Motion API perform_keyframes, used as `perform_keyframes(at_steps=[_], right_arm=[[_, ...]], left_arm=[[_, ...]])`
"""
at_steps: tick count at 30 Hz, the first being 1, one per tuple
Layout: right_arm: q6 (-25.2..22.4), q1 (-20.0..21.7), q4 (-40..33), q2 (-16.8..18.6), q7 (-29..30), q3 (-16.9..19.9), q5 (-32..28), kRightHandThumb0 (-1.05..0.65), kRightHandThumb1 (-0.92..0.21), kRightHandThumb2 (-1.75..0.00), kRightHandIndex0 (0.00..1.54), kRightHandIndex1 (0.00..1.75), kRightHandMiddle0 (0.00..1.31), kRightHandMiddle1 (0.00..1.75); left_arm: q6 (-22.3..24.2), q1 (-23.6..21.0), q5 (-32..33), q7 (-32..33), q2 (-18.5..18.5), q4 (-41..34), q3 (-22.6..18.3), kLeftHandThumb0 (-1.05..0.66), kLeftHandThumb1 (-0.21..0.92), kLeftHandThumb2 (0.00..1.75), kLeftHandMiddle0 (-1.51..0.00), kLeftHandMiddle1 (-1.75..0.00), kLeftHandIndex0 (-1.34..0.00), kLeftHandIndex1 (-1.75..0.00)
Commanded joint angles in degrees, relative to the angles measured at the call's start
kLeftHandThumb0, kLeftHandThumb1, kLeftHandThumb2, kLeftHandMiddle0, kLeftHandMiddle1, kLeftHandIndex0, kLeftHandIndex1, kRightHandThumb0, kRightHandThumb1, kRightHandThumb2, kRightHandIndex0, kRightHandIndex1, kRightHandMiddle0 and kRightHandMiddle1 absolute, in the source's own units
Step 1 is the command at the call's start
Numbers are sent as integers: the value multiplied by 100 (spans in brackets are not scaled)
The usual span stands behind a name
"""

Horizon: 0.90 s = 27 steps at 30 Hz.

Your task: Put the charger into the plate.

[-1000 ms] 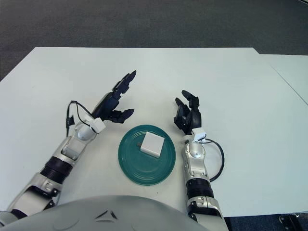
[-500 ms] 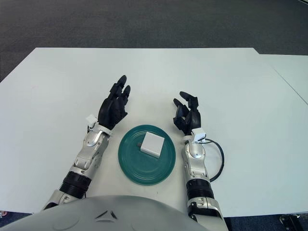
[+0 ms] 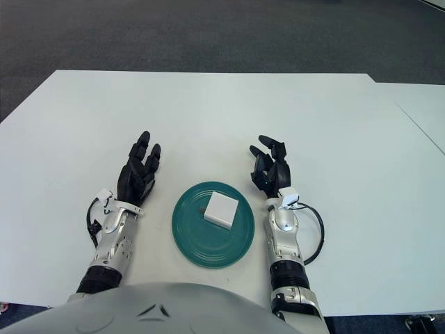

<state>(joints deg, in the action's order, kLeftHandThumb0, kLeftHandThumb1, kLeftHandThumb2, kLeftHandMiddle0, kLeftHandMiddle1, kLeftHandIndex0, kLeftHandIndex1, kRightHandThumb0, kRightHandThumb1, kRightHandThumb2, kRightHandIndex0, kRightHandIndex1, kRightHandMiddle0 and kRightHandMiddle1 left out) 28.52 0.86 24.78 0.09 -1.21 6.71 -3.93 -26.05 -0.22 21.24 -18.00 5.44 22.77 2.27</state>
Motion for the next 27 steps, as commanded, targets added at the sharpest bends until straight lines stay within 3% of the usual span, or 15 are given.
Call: perform_keyframes(at_steps=[1,11,18,27], right_arm=[[-228,-729,713,165,-11,50,-101,-74,-92,-75,34,45,3,101],[-47,-711,809,86,-92,111,-97,-70,-92,-75,34,43,2,98],[189,-738,833,62,-75,90,12,-70,-92,-80,34,21,1,90],[526,-759,904,-36,134,74,316,-72,-92,-86,26,6,0,71]], left_arm=[[-491,54,-248,-212,-9,1191,-182,-103,92,100,0,0,0,-18],[-1254,26,-685,180,37,2013,-601,-103,92,99,-7,-2,0,-31],[-1711,-16,-1119,549,-21,2377,-706,-102,92,95,-17,-3,0,-54],[-2021,-99,-1229,388,-156,2544,-785,-101,92,97,-19,-2,0,-57]])
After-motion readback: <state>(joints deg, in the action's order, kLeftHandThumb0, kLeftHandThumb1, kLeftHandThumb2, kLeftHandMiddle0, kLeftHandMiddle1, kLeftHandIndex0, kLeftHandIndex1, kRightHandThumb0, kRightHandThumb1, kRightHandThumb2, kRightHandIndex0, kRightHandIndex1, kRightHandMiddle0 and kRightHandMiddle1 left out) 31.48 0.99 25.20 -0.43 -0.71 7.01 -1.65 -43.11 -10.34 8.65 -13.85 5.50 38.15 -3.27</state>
